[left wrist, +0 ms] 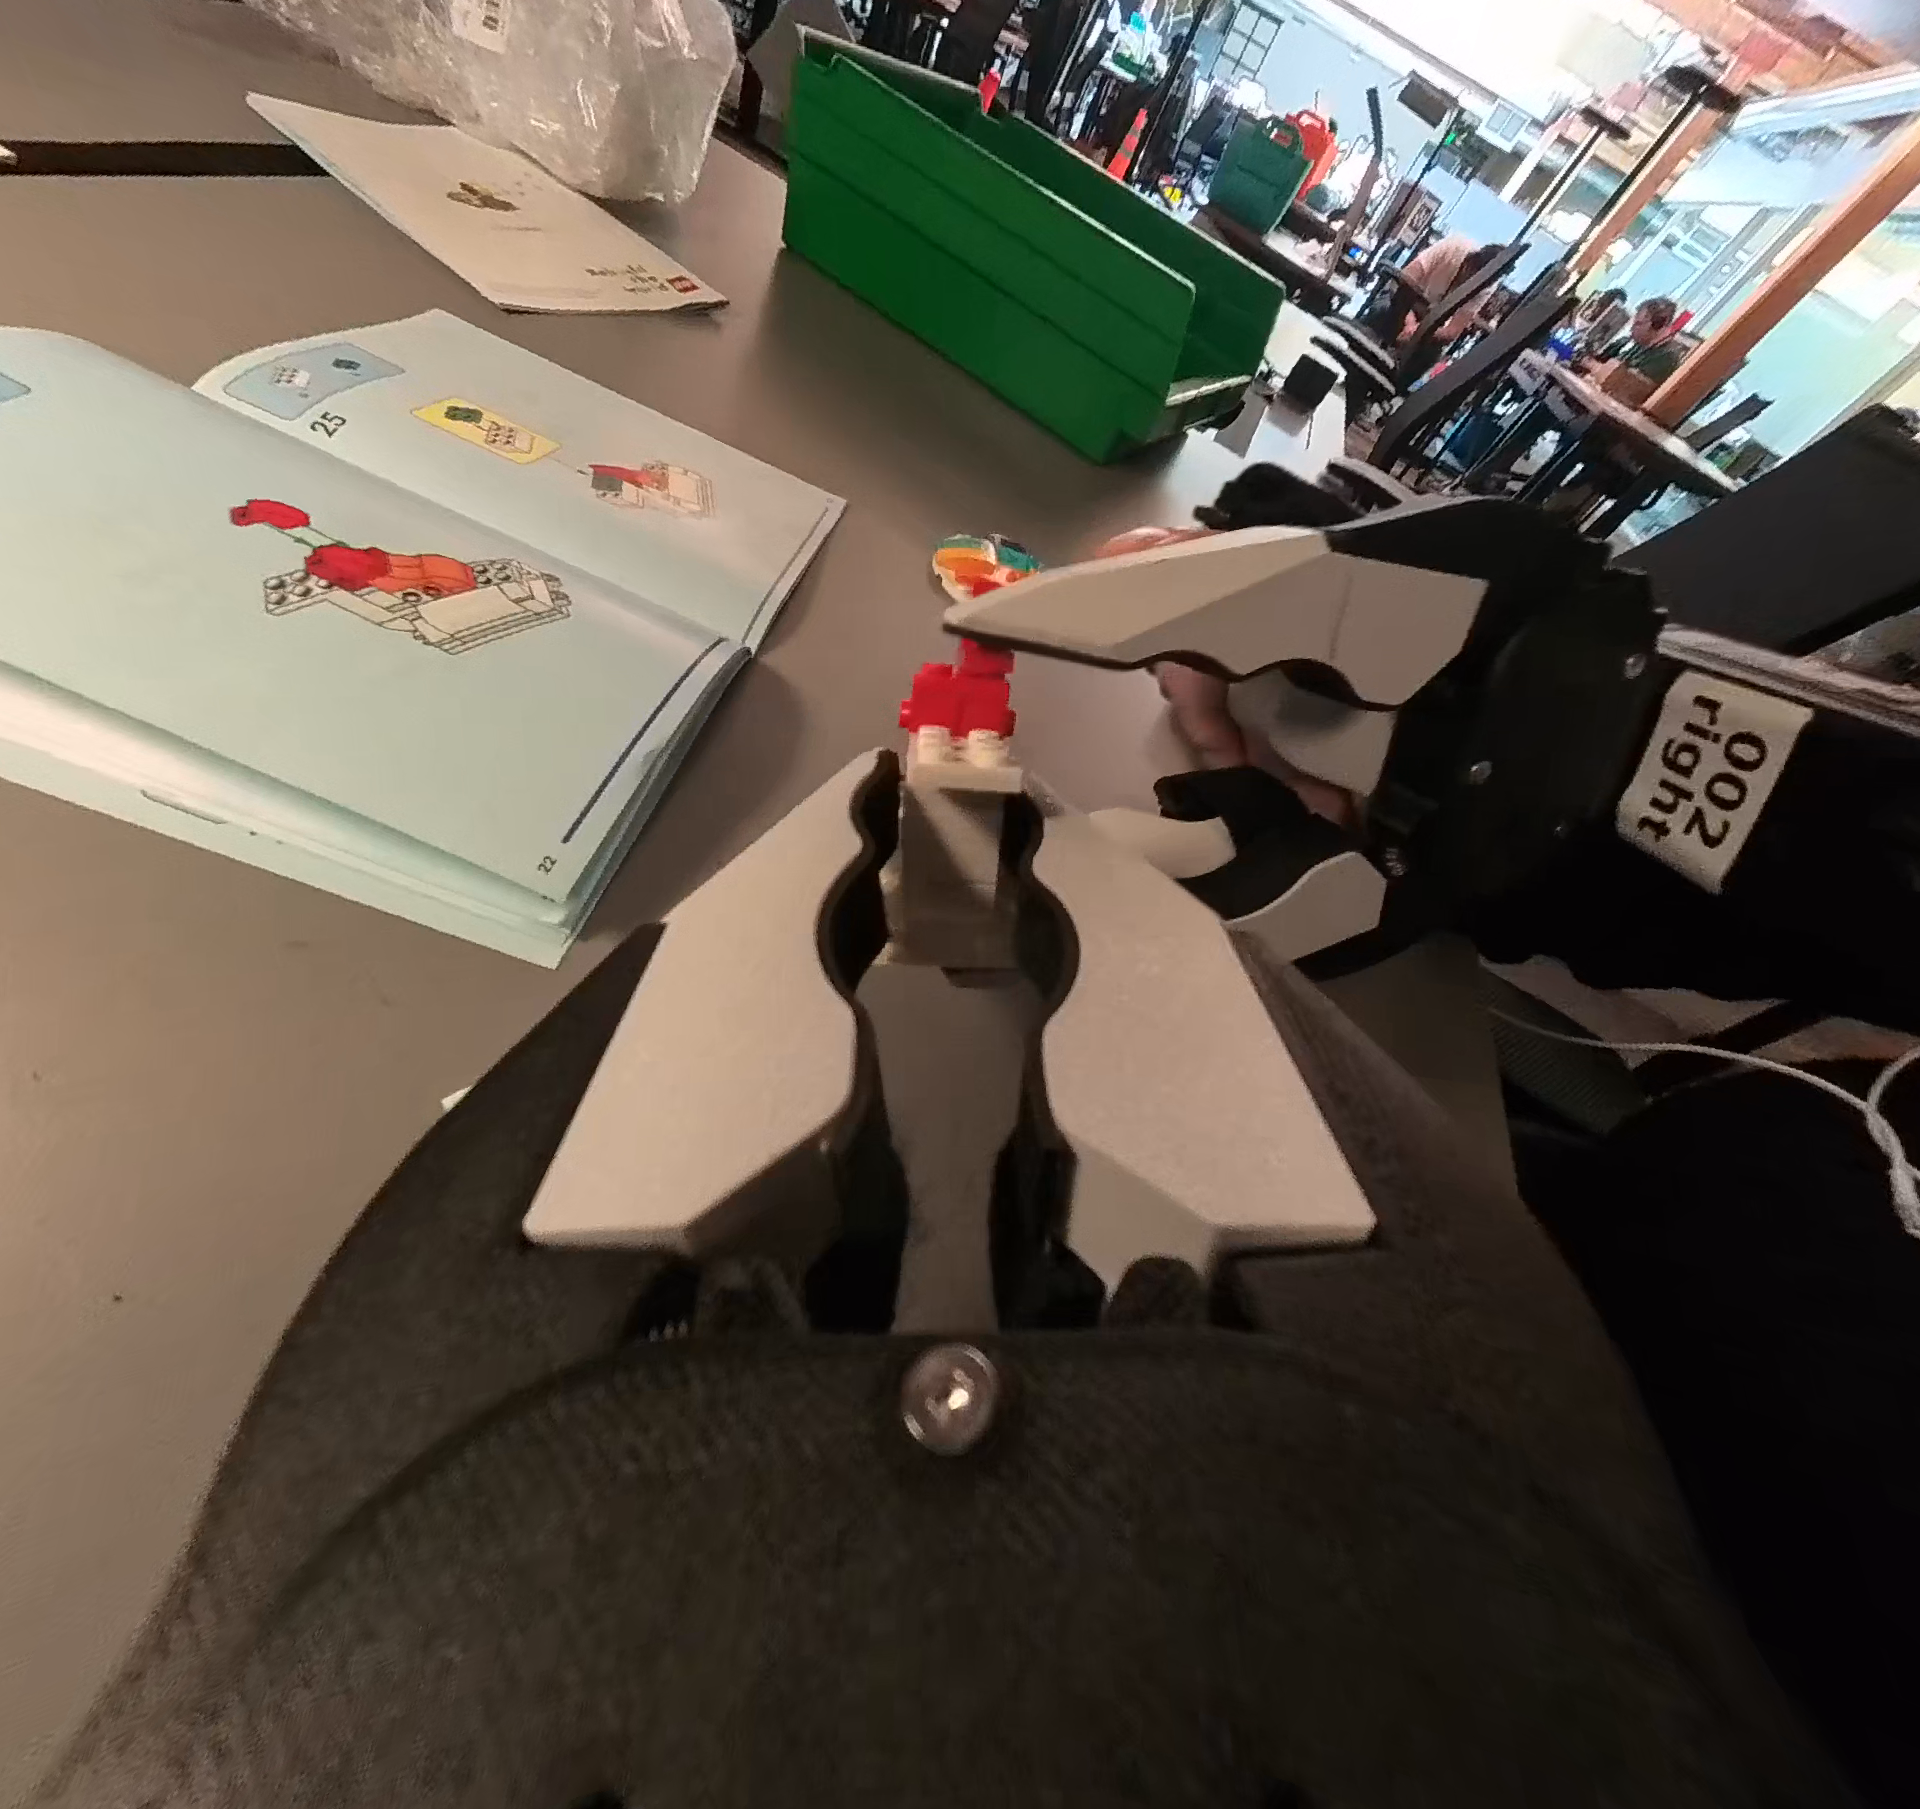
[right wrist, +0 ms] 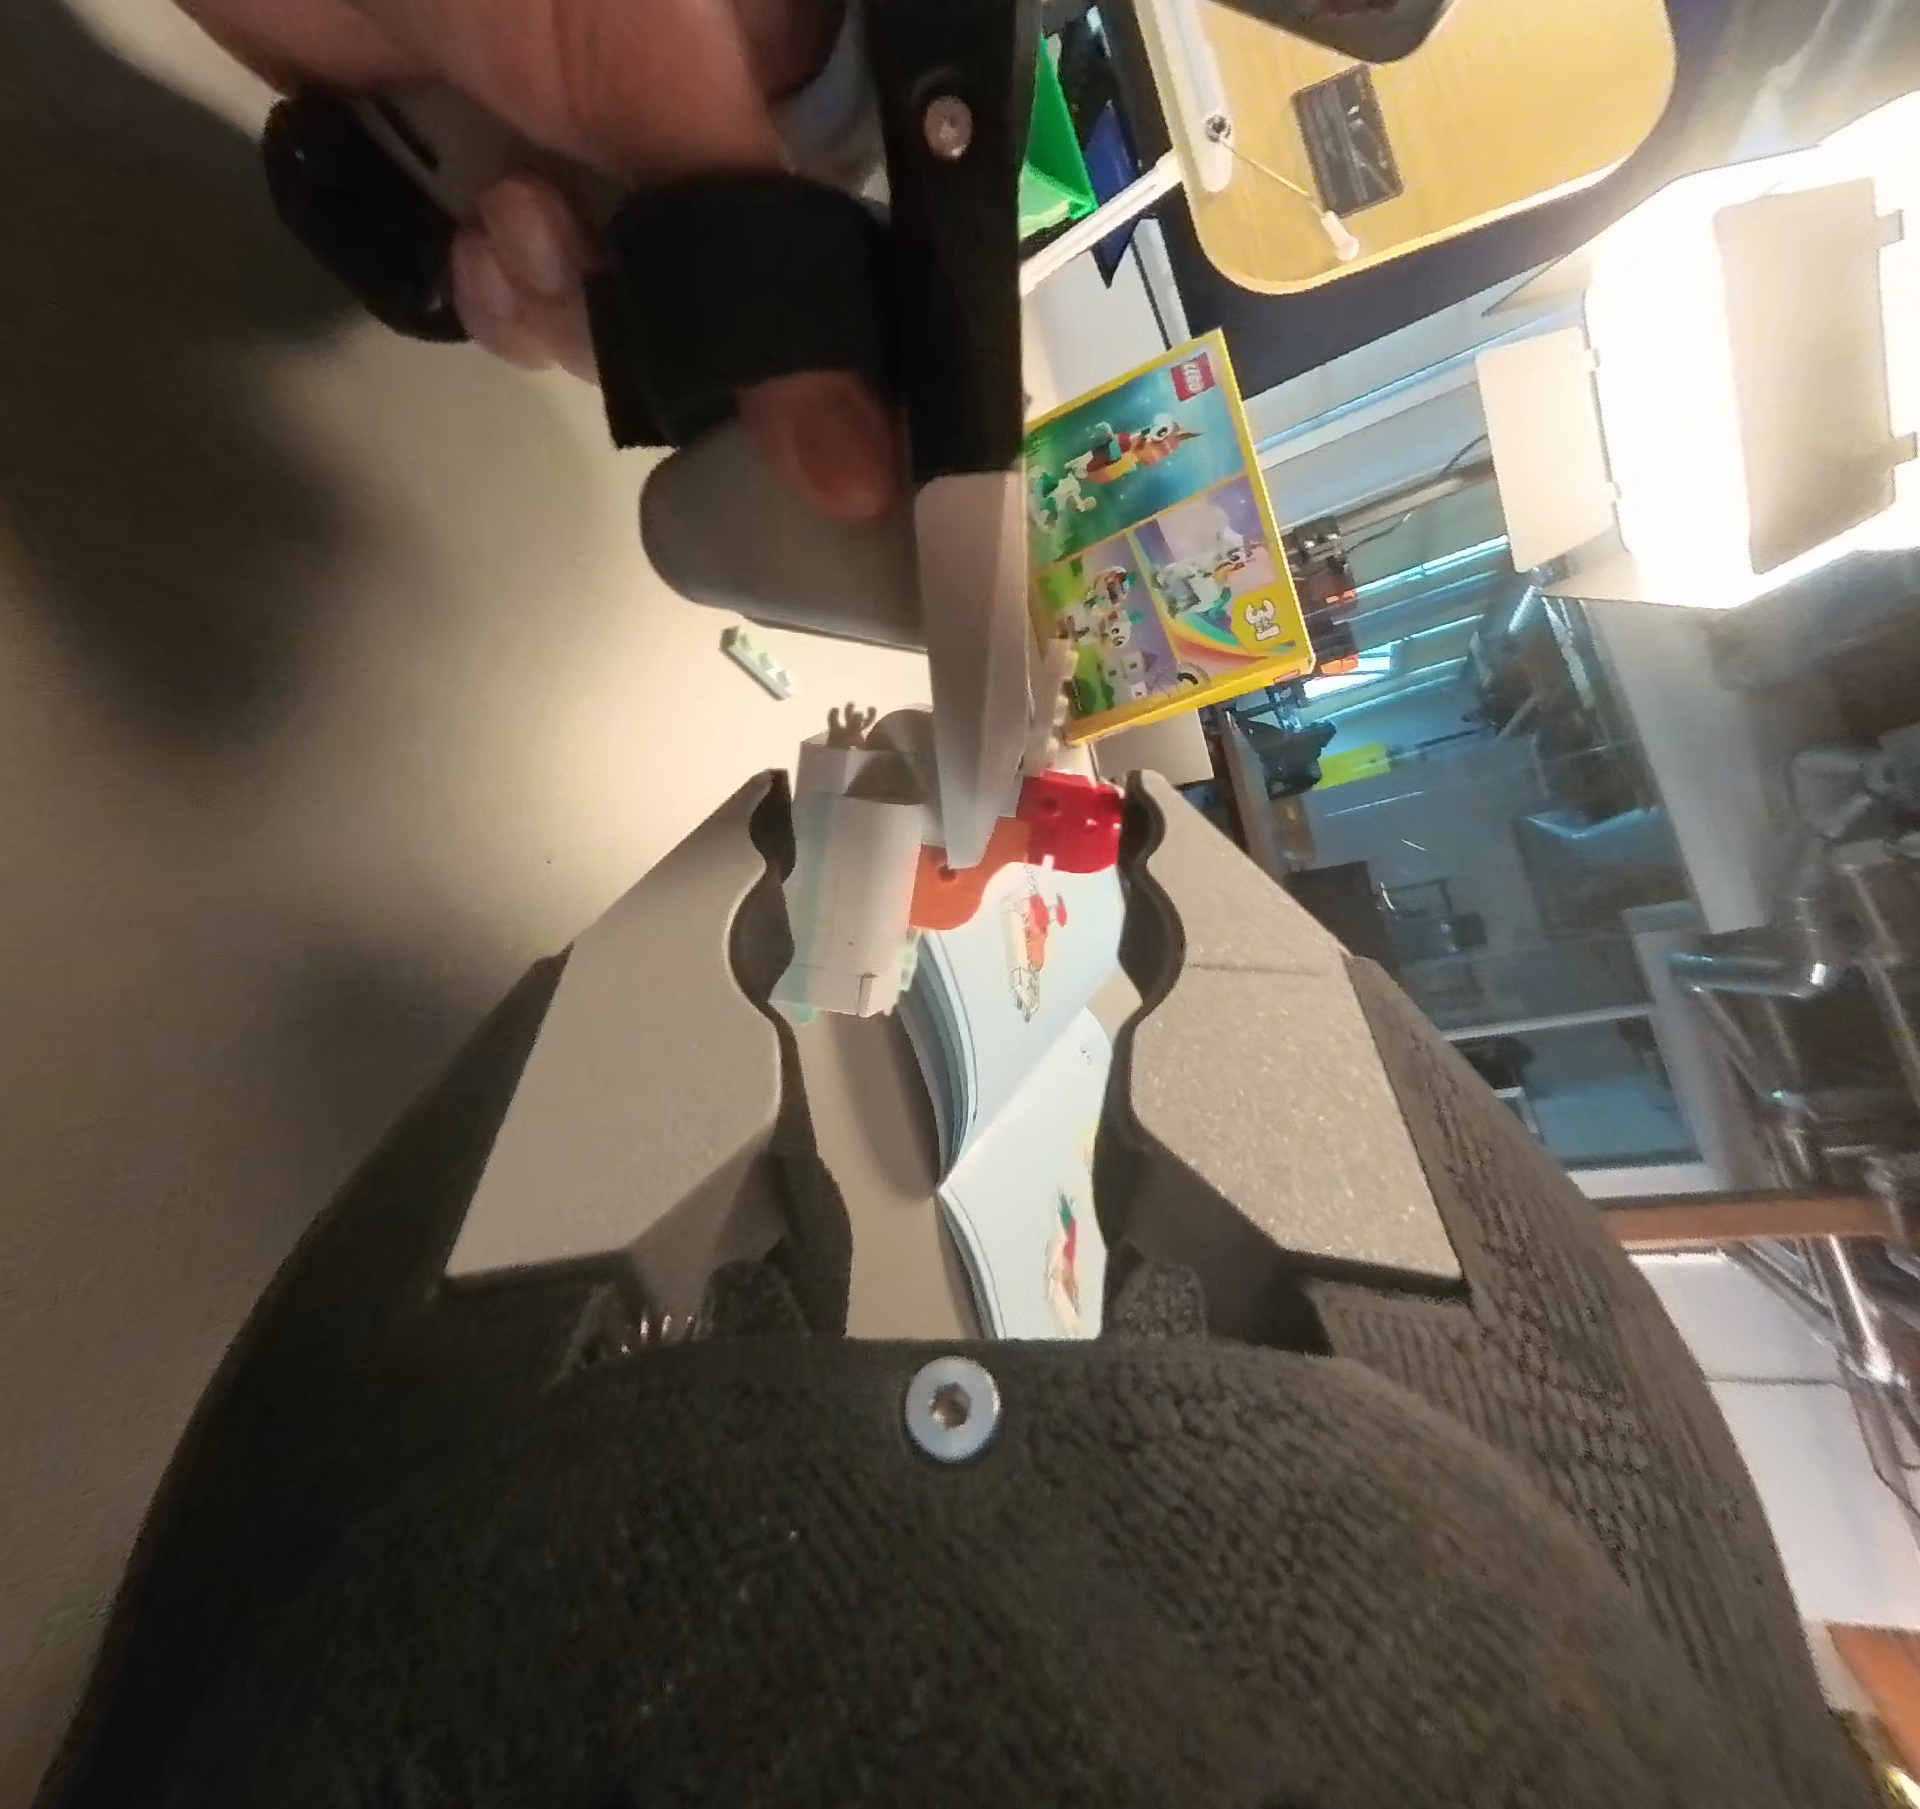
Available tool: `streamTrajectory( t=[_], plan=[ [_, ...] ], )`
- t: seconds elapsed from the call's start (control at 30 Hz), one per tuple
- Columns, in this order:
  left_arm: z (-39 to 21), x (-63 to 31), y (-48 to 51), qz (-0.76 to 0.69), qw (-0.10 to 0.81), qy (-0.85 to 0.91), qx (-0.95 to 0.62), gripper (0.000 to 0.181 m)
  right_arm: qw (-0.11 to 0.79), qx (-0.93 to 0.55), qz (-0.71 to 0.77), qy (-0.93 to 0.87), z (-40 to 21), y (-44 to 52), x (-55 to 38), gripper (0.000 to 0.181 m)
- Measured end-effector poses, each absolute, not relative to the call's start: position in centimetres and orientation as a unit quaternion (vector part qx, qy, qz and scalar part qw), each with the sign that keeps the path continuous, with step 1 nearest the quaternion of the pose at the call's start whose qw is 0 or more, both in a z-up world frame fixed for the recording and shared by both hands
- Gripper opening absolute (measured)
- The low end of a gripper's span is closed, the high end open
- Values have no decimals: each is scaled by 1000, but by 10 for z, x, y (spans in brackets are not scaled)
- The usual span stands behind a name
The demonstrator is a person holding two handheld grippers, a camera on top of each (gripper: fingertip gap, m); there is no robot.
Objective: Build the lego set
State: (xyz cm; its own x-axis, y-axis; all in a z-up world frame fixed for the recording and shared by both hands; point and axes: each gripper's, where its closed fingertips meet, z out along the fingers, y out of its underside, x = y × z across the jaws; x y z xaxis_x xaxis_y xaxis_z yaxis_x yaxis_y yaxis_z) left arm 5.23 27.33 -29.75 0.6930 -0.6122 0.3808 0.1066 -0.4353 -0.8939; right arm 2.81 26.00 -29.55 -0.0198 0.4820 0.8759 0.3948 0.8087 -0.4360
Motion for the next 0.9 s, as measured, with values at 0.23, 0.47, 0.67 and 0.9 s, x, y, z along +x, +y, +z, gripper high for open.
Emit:
streamTrajectory(
  t=[0.23, 0.47, 0.67, 0.9],
  plan=[
    [-289, 51, 273, -361, 524, 159, -755, 17, 658, -301, 37, -689, -287, 258, 27, 61],
    [-292, 51, 273, -337, 527, 170, -761, 17, 661, -287, 8, -693, -290, 259, 26, 60],
    [-293, 48, 276, -379, 516, 144, -755, 18, 637, -347, 92, -682, -290, 262, 23, 61],
    [-285, 40, 278, -406, 522, 122, -740, 18, 631, -352, 131, -678, -287, 261, 26, 73]
  ],
)
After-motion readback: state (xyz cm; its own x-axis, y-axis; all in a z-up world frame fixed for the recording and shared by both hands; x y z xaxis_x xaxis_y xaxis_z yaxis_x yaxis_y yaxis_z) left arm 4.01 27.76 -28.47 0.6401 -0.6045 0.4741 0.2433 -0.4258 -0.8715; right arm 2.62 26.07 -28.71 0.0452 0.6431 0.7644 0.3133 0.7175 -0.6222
